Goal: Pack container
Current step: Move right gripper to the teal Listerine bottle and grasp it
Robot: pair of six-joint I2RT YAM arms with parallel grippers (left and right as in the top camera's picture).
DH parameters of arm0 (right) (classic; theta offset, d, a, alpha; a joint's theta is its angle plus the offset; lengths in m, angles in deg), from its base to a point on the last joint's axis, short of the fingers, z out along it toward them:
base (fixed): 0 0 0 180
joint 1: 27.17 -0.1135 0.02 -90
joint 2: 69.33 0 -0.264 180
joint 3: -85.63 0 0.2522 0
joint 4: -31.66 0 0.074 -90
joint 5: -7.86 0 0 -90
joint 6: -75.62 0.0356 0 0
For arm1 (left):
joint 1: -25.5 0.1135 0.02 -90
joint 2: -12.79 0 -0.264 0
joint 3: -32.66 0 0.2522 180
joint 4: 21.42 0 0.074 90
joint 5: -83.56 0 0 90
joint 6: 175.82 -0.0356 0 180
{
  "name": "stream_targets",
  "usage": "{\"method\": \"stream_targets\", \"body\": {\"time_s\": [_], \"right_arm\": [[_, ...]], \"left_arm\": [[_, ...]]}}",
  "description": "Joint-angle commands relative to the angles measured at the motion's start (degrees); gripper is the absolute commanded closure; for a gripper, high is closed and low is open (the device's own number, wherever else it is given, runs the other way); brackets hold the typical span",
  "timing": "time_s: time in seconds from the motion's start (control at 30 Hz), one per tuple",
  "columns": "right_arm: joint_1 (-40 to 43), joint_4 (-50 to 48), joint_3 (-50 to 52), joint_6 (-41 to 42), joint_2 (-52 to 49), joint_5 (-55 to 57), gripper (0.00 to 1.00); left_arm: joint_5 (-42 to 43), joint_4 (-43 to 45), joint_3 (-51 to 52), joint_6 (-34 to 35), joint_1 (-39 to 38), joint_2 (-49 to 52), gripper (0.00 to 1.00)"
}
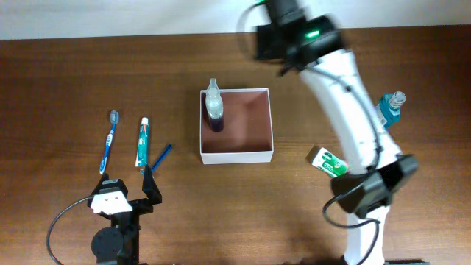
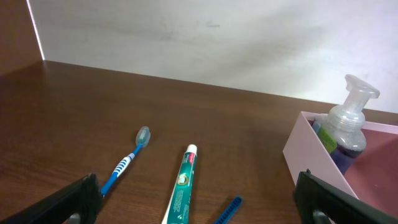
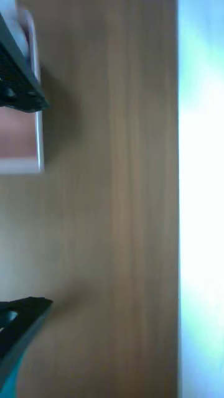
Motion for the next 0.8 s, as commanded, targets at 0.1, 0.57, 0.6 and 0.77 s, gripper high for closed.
{"method": "stream_targets", "body": {"time_s": [0.1, 0.57, 0.6, 0.77], "right_arm": [[14.05, 7.76, -1.51, -1.05, 2.97, -0.07, 0.12], [34.03, 15.28, 0.55, -12.57, 2.93, -15.58, 0.12], [34.6, 15.26, 1.44, -13.92, 2.93, -16.31, 0.12], [35.65, 14.56, 8.46, -18.49, 2.93, -18.29, 0.13]], "left_arm": [[-0.17, 0.11, 0.35, -0.92, 0.37, 0.02, 0.01], [-0.17, 0.11, 0.35, -0.92, 0.37, 0.02, 0.01], [-0.17, 0.11, 0.35, -0.92, 0.37, 0.02, 0.01], [-0.17, 0.11, 0.35, -0.92, 0.37, 0.02, 0.01]]}}
